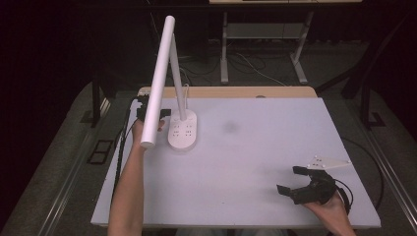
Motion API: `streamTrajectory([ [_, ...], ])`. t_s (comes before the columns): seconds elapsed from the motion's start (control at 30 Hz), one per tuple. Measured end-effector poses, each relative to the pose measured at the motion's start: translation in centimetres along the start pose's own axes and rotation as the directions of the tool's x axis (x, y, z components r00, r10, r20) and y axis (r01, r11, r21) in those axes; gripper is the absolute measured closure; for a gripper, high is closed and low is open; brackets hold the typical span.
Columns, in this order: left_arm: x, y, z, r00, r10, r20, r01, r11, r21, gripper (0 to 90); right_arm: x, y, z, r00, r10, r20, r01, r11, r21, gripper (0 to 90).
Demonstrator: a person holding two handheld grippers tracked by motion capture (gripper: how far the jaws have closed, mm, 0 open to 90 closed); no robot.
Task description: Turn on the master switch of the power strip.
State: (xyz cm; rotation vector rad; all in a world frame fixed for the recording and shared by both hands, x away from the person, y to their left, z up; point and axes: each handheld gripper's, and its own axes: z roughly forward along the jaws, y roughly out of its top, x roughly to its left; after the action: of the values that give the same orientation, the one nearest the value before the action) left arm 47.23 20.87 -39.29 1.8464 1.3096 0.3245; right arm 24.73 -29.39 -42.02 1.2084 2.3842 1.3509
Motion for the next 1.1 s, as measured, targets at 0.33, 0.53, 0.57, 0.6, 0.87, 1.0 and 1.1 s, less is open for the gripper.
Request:
streamTrajectory([
  [0.33,0.3,-0.4,-3.0,0.9999,-0.003,-0.013,0.003,0.9988,-0.049,89.9,0.1,0.0,-0.1,1.0000,0.003,-0.004,-0.003,1.000,-0.001,0.0],
  [0.53,0.2,-1.2,-4.5,0.9999,-0.012,-0.004,0.012,0.9972,-0.074,87.0,0.1,0.0,-0.1,1.0000,0.001,-0.002,-0.001,1.000,-0.007,0.0],
  [0.57,0.1,-1.3,-4.7,0.9999,-0.014,0.001,0.014,0.9969,-0.077,84.8,0.1,0.1,-0.1,1.0000,0.001,-0.003,-0.001,1.000,-0.008,0.0],
  [0.6,0.1,-1.4,-4.9,0.9999,-0.016,0.005,0.017,0.9965,-0.082,81.8,0.1,0.1,-0.2,1.0000,0.002,-0.003,-0.002,1.000,-0.008,0.0],
  [0.87,-0.3,-2.3,-6.7,0.9947,-0.028,0.099,0.042,0.9895,-0.139,33.7,0.1,0.1,-0.2,1.0000,0.002,-0.004,-0.002,1.000,-0.012,0.1],
  [1.0,-0.6,-2.8,-7.6,0.9921,-0.021,0.124,0.039,0.9891,-0.142,13.1,0.2,0.1,-0.3,1.0000,0.002,-0.006,-0.002,1.000,-0.015,0.1],
  [1.1,-1.0,-3.1,-7.9,0.9910,-0.019,0.132,0.035,0.9919,-0.122,2.1,0.2,0.1,-0.2,1.0000,-0.001,-0.008,0.001,1.000,-0.014,0.1],
])
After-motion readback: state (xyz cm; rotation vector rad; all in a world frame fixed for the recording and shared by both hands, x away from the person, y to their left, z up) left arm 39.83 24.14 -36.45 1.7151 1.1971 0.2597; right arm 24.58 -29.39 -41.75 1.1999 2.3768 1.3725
